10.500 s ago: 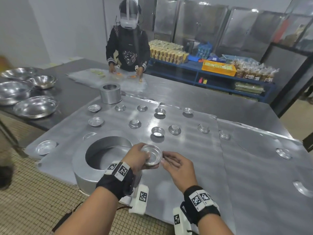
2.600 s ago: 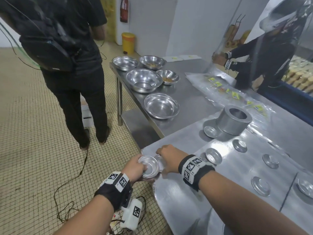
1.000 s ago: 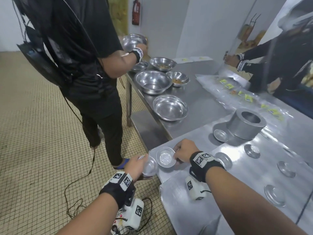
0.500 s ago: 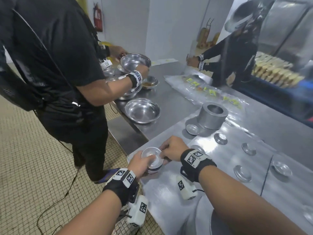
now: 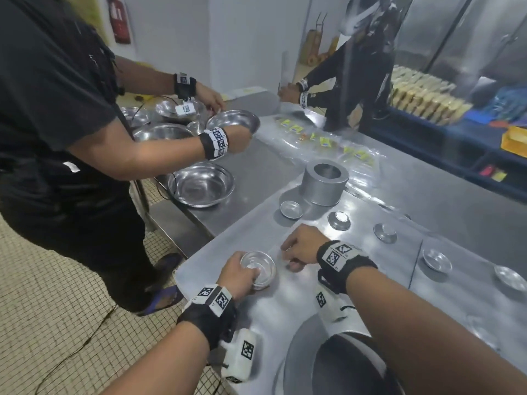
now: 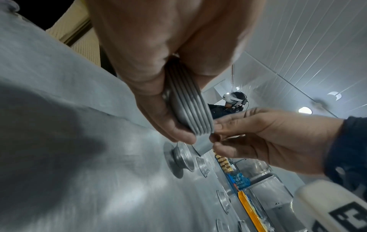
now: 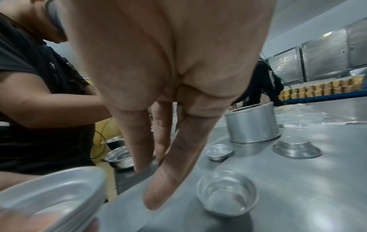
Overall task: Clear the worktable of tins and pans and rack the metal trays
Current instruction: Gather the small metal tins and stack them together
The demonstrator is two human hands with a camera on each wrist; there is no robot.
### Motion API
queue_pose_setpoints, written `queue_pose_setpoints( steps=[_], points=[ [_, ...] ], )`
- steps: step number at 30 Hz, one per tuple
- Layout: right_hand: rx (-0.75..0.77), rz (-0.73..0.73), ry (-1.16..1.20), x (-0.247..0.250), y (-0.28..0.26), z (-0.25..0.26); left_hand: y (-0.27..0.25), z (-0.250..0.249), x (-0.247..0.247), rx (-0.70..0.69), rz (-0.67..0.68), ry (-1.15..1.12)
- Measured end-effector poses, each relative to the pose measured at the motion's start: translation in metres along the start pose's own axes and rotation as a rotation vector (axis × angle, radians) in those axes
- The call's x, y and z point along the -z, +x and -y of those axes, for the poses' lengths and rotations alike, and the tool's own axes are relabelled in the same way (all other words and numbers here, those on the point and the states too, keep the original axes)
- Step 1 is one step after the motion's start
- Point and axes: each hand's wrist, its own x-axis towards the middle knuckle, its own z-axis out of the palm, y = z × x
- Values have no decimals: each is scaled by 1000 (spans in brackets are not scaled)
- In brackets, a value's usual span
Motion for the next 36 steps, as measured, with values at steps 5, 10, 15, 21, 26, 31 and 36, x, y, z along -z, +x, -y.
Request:
queue_pose_setpoints(
  steps=[5, 10, 15, 21, 26, 31, 36],
  points=[
    [-43, -14, -191, 30, 21, -32, 13, 8, -20, 48, -22, -56],
    [-105, -27, -248, 41, 47, -56, 21, 12, -34, 88, -45, -31],
    [-102, 5, -254, 36, 72, -68, 25, 14, -41, 107, -65, -23],
    [-104, 50, -264, 26, 88, -77, 20, 15, -44, 128, -52, -17],
    [-86, 44, -255, 26, 86, -75, 16, 18, -41, 118, -50, -11],
    [-73, 11, -177, 35, 69, -60, 6, 13, -35, 132, -43, -42],
    [-60, 71, 9, 43, 36, -37, 3, 10, -29, 157, -38, -129]
  ],
)
